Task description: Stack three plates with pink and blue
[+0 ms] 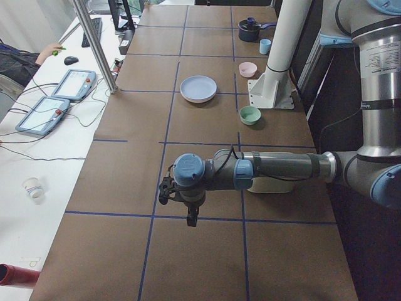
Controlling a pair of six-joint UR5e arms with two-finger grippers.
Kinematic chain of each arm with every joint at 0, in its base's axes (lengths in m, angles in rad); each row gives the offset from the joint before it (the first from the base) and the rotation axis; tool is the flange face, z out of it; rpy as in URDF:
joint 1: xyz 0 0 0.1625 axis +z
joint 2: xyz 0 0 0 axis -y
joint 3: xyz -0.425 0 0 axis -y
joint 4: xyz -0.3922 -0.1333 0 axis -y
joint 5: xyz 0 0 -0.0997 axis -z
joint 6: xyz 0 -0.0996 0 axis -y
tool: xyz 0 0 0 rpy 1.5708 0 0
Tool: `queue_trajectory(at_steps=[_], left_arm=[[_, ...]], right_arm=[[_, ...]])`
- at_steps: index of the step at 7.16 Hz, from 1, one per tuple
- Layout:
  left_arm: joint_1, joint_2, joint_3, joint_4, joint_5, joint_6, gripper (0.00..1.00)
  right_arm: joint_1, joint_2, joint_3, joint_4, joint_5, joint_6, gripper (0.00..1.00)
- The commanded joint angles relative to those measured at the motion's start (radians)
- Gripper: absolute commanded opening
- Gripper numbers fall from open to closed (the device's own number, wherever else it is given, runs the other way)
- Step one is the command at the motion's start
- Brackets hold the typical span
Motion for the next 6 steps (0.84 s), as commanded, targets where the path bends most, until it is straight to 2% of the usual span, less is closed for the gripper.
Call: queue_trajectory(at_steps=[1, 6], left_arm=[[0.0, 0.0, 0.002, 0.0, 0.0, 0.0, 1.0], [0.0, 0.0, 0.007, 0.001, 0.0, -0.002, 1.0]], right_arm=[[-0.004, 0.001, 0.0, 0.0, -0.001, -0.002, 1.0], [-0.01, -0.002, 0.0, 0.03, -0.003, -0.041, 1.0]])
